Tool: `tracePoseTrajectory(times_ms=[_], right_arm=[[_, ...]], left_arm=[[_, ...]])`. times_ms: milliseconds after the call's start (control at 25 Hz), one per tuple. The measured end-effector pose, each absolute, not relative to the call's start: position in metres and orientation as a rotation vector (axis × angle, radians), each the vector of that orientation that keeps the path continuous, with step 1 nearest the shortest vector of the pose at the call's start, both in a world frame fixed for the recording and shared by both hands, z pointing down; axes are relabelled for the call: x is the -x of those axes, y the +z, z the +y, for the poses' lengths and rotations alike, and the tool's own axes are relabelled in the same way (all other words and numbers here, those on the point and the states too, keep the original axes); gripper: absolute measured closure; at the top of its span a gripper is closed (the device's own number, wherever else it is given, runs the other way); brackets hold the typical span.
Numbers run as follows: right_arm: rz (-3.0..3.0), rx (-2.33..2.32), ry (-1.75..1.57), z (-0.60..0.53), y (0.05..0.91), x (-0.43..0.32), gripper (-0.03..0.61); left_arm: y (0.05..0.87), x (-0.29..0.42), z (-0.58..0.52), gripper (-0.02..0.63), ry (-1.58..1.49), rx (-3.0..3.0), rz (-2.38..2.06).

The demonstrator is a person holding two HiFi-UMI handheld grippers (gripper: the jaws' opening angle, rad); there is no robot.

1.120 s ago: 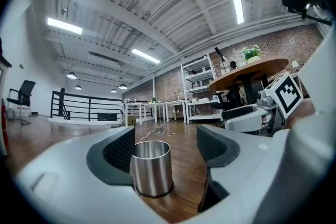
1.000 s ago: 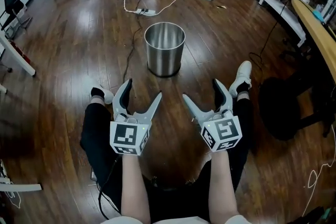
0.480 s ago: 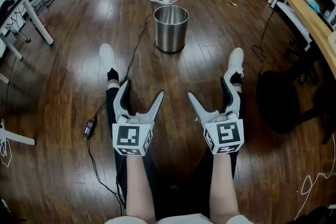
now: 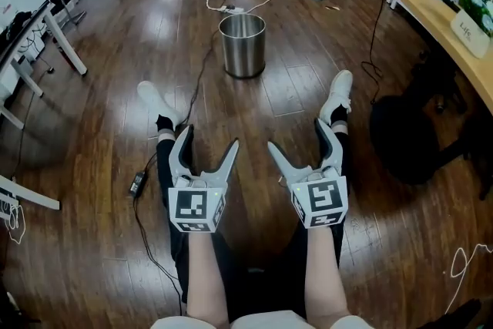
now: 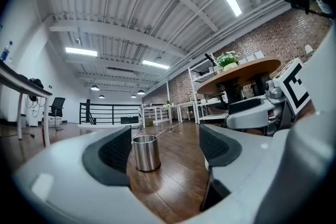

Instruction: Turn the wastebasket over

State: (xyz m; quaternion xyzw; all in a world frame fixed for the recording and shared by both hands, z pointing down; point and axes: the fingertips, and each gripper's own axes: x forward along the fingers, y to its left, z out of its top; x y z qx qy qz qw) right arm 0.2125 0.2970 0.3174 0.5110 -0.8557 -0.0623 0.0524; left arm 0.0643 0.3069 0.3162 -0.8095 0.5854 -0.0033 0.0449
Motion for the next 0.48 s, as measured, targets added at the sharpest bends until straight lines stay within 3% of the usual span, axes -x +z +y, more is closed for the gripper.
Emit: tracePoseTrajectory(times_ms=[480], right_arm=[[-2.599,-1.578,-0.219,0.2993,0.3113,-0.2117,0.163]], left_arm=[[0.3114,-0.0564,0.3095,0.219,0.013,2.458,1.8]])
